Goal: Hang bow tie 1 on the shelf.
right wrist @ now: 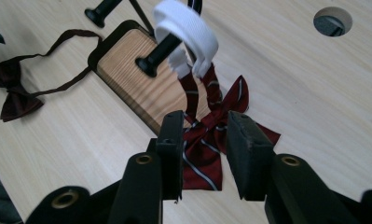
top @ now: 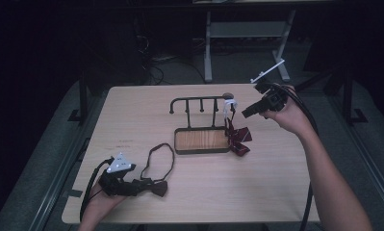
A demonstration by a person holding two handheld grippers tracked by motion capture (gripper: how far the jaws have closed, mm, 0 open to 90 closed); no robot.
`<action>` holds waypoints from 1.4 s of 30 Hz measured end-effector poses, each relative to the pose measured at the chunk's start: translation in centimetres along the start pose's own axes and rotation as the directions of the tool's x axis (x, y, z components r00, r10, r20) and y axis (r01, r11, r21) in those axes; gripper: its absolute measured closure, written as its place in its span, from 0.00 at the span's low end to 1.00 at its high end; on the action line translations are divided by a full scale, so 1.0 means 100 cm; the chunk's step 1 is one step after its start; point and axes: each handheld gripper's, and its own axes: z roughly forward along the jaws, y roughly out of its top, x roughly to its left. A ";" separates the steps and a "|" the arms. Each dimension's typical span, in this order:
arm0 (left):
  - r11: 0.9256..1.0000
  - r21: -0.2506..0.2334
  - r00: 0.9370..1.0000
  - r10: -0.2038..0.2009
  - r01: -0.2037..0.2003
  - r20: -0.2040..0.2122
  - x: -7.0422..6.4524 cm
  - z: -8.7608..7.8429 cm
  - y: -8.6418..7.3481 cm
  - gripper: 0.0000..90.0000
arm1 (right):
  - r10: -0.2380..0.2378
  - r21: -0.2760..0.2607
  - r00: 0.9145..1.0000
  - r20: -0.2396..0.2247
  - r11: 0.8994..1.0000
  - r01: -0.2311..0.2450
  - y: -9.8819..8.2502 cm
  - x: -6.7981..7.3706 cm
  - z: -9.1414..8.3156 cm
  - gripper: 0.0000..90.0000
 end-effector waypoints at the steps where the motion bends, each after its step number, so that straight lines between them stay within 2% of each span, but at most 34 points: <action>1: 1.000 -0.003 1.000 -0.001 0.001 -0.001 0.000 0.000 0.000 0.26 | 0.000 -0.006 1.000 -0.005 1.000 0.000 -0.003 0.000 0.000 0.73; 12: 1.000 -0.002 1.000 -0.003 0.003 0.001 0.000 0.001 0.000 0.26 | 0.012 -0.037 0.999 -0.047 0.999 -0.014 -0.037 0.002 0.002 0.64; 32: 1.000 0.003 1.000 0.005 -0.005 0.001 -0.002 0.002 0.001 0.26 | 0.035 -0.025 0.996 -0.079 0.999 -0.038 -0.070 0.002 0.024 0.58; 42: 1.000 0.003 1.000 0.003 -0.003 -0.002 -0.003 0.002 0.001 0.26 | 0.046 -0.028 0.995 -0.089 0.998 -0.048 -0.085 0.001 0.029 0.57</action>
